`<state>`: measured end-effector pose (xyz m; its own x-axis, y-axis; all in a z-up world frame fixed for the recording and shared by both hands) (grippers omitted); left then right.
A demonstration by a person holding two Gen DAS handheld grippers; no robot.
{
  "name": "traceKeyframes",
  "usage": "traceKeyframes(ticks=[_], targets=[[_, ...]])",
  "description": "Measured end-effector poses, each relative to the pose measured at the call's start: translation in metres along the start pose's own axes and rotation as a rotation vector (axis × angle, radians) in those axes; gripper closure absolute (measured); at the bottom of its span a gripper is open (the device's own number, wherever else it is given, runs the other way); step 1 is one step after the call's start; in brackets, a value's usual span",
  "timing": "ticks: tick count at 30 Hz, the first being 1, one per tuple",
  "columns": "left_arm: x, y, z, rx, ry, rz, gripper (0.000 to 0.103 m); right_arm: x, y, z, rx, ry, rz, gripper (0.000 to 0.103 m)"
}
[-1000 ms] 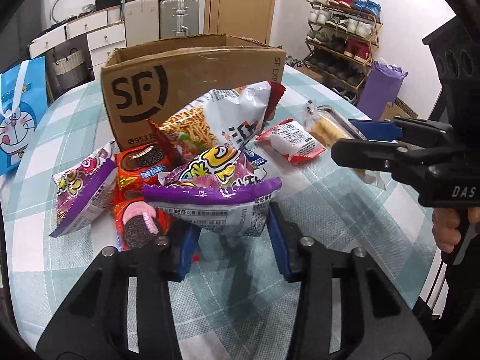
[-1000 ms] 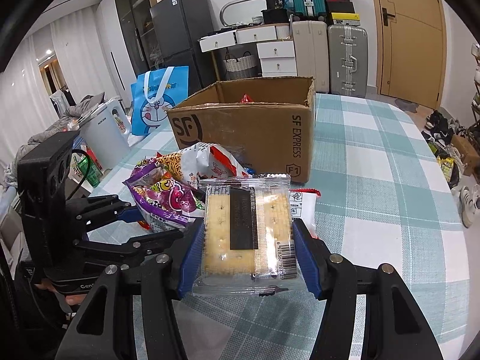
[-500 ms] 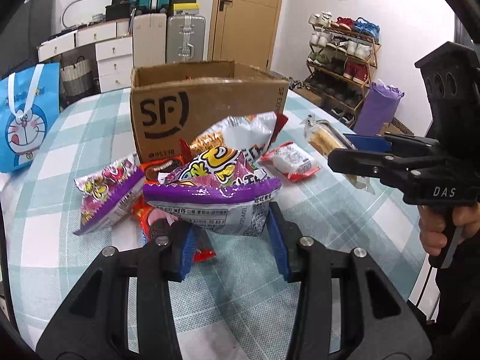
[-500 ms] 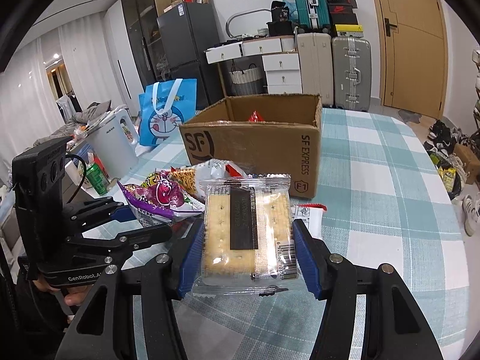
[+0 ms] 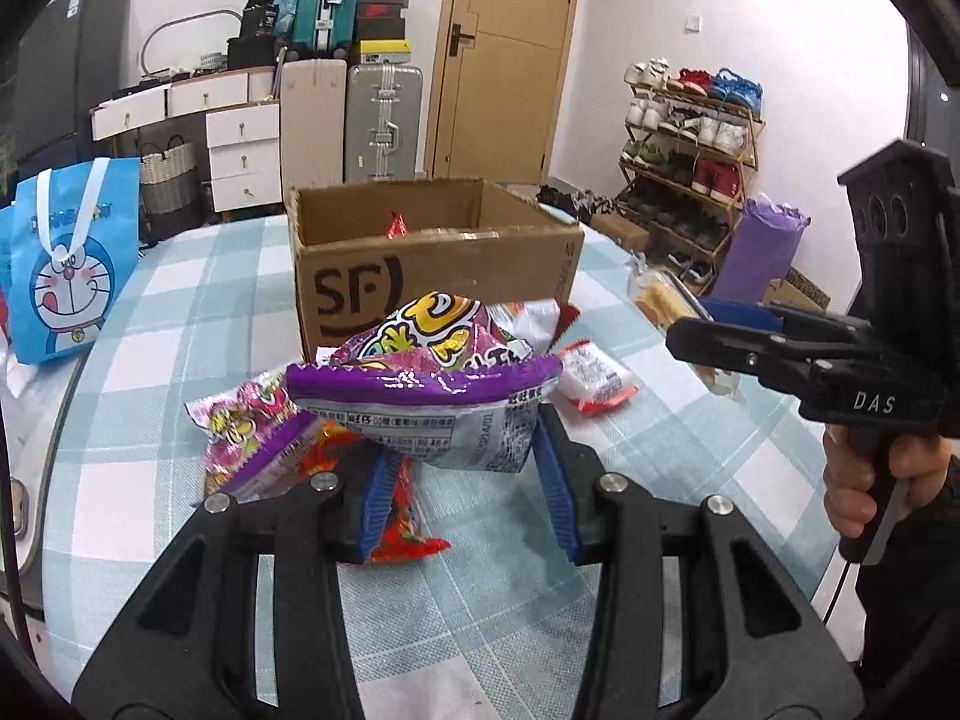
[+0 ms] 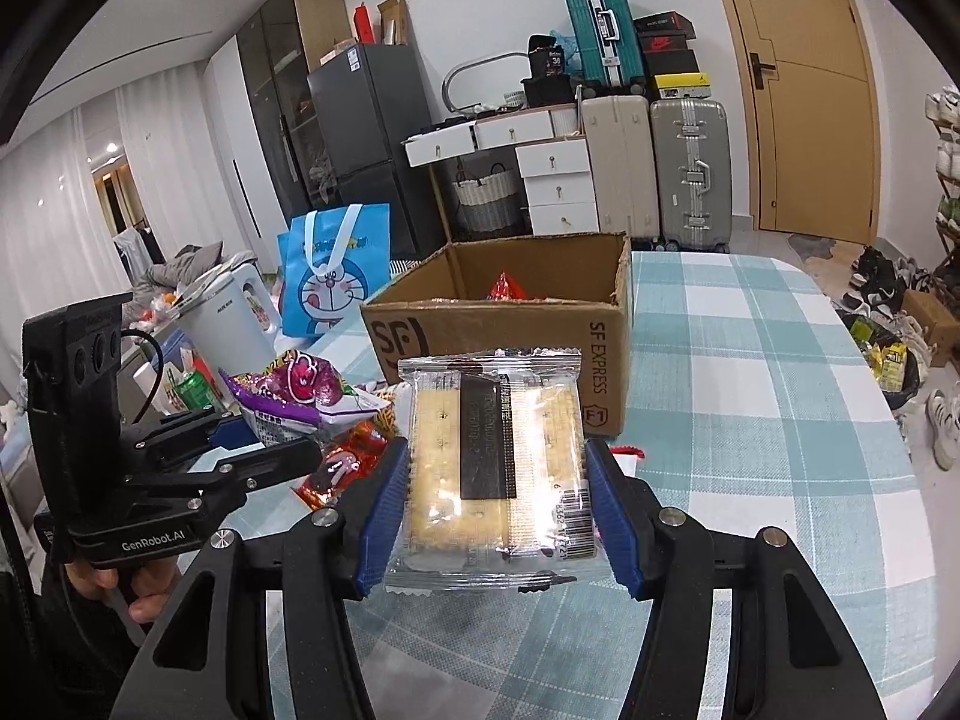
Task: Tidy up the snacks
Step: 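Carry the purple bag and cracker pack up over the cardboard box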
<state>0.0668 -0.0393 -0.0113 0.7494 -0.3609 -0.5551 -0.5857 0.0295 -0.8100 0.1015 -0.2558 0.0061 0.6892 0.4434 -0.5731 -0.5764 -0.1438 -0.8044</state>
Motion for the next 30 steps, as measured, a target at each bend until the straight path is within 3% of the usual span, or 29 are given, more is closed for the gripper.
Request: traceKeyframes(ticks=[15,30], targets=[[-0.019,-0.04,0.011,0.004,-0.017,-0.056,0.063,0.006,-0.027,-0.003,0.026,0.006,-0.05,0.045],[-0.002,-0.095,0.021,0.009,-0.048,-0.084,0.063,0.026,-0.069,-0.002,0.063,-0.009,-0.06,0.045]])
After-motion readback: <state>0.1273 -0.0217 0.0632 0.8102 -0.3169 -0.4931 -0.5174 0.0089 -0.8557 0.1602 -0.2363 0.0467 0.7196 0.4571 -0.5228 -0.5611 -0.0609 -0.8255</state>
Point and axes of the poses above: each gripper's, at about its wrist camera, not at the fingertips, and x roughly the way its jaws point, z to its left, y to its underside, the point moved 4 cm from there along x, roughly the way its jaws point, and after that the axes turned 5 degrees about y, right-handed, at the moved point
